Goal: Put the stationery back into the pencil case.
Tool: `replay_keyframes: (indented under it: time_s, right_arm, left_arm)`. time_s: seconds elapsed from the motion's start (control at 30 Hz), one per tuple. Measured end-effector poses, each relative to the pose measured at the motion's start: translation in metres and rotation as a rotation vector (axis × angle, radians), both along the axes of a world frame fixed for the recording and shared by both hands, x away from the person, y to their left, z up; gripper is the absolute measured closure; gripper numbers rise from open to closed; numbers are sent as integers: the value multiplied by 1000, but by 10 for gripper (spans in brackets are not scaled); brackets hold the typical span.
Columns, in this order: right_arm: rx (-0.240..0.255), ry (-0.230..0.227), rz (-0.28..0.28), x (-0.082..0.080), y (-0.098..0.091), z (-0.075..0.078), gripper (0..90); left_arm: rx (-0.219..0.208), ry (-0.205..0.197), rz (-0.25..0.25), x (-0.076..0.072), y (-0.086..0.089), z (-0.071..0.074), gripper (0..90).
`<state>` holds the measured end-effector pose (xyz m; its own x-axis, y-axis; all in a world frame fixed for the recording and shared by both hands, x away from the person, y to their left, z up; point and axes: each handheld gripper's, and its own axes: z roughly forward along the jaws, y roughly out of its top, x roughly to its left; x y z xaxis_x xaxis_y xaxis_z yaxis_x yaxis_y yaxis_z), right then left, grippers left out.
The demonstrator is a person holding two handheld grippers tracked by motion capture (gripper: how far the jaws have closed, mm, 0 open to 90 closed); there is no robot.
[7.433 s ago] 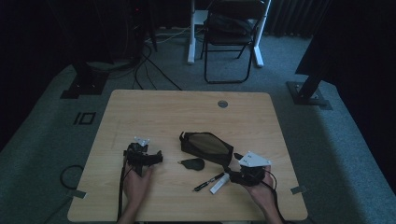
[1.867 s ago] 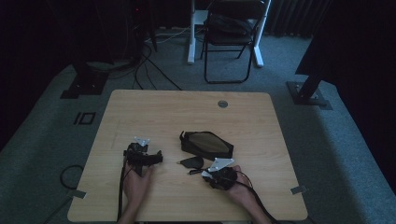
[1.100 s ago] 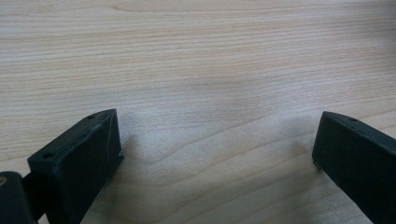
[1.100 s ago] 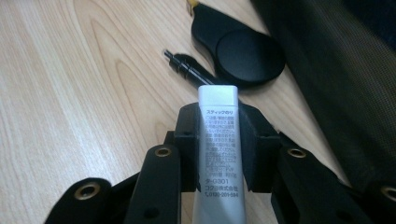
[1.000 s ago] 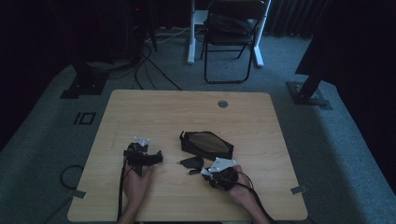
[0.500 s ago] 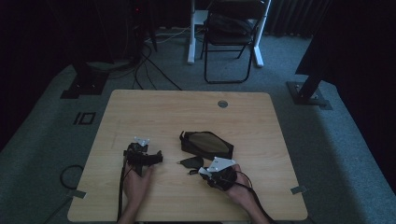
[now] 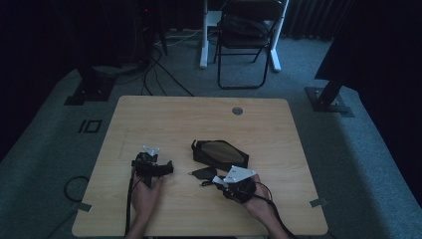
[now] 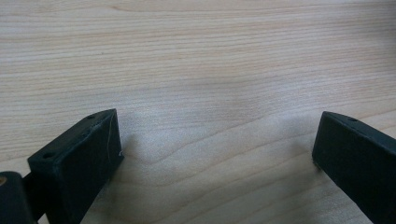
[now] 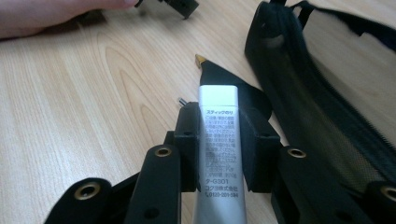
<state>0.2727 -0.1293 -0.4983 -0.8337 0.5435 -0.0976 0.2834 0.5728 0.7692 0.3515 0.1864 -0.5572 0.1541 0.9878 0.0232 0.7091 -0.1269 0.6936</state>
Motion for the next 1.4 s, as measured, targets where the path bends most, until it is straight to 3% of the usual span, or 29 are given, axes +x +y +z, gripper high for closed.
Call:
replay_keyframes:
  time_s: [0.87,1.4]
  right_arm:
    - [59,-50,-33,-7,-12,38,713]
    - [71,-73,-53,-5,-15,51,713]
  left_arm:
    - [-2,-1,1,0,0,0,15]
    - [-2,-1,1,0,0,0,15]
